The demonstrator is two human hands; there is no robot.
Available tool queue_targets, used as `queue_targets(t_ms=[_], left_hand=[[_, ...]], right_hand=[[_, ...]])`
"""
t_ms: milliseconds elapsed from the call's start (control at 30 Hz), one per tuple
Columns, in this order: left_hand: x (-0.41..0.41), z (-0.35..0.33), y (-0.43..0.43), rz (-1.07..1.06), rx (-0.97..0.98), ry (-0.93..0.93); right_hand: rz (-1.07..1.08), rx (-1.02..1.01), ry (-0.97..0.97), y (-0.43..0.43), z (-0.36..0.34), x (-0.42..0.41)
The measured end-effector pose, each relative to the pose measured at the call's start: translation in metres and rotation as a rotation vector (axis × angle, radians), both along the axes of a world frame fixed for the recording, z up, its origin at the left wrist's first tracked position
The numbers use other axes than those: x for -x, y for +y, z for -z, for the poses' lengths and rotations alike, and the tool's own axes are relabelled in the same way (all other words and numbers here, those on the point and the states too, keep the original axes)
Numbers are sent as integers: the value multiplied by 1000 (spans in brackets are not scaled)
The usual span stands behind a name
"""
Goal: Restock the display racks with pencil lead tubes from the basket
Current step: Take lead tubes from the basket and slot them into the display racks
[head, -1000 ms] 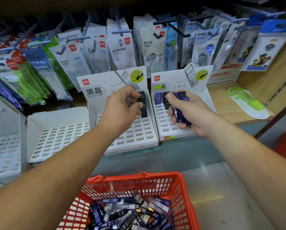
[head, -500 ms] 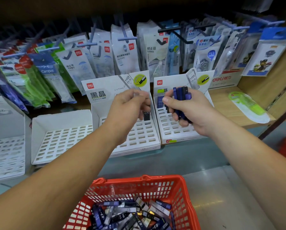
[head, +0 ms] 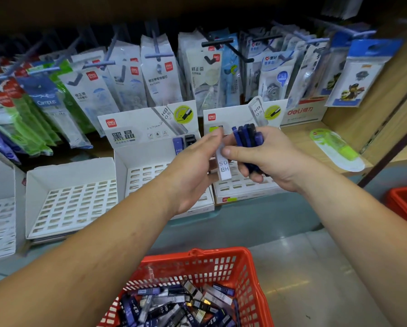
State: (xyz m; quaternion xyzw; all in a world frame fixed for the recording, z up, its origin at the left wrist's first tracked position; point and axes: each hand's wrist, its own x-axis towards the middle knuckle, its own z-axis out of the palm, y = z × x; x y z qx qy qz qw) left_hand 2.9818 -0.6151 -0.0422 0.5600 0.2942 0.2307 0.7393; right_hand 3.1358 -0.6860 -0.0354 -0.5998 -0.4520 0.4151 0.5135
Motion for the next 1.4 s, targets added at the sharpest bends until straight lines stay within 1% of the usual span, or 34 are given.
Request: queue_targets(t_ms=[67,133,200,267,300,333,400,467,567,633,700,733,800,867,933,1000,1100,1167,1267,1400], left_hand=[[-2,2,-3,-115,-110,109],[-3,7,-5,-205,-203,163],[-3,10,-8,-203,-231,131],[-4,9,-7,-241,-244,95],[-4,9,-5,-272,-264,103],[-4,9,-3,-297,-308,137],[-2,10,0,-301,-419,223],[-2,10,0,-270,-479,245],[-4,6,-4,-248,-521,221],[-5,4,-3,-252,-505,186],[-4,9,0,-267,-509,190],[-2,14,2,-268,-585,239],[3,27,8,-224,-799,401],[10,37,11,-149,-905,528],[13,46,13,-64,-982,594],[13,52,13,-2,-1061,606],[11,60,14,2,-1062,550],[12,64,16,-4,-1037,526],[14,68,19,9,-1011,503],[15,70,21,14,-940,475]], right_hand=[[99,3,48,0,2,-5],[215,-9,141,1,3,-11],[251,-13,211,0,3,-16],[257,-3,238,-1,5,-17],[282,-2,217,-2,6,-18],[320,-10,154,-3,7,-20],[340,-29,-52,-8,6,-22],[255,-41,-186,-12,2,-22],[102,-53,-264,-11,-1,-17],[49,-58,-317,-8,1,-17],[75,-62,-336,-7,6,-21],[113,-57,-332,-7,8,-24],[196,-42,-310,-8,12,-31],[268,-38,-266,-5,17,-38],[323,-61,-214,2,22,-45],[348,-74,-204,12,26,-49],[368,-115,-214,28,33,-49],[365,-146,-292,37,38,-49],[330,-94,-450,45,46,-55],[217,-50,-549,50,40,-67]])
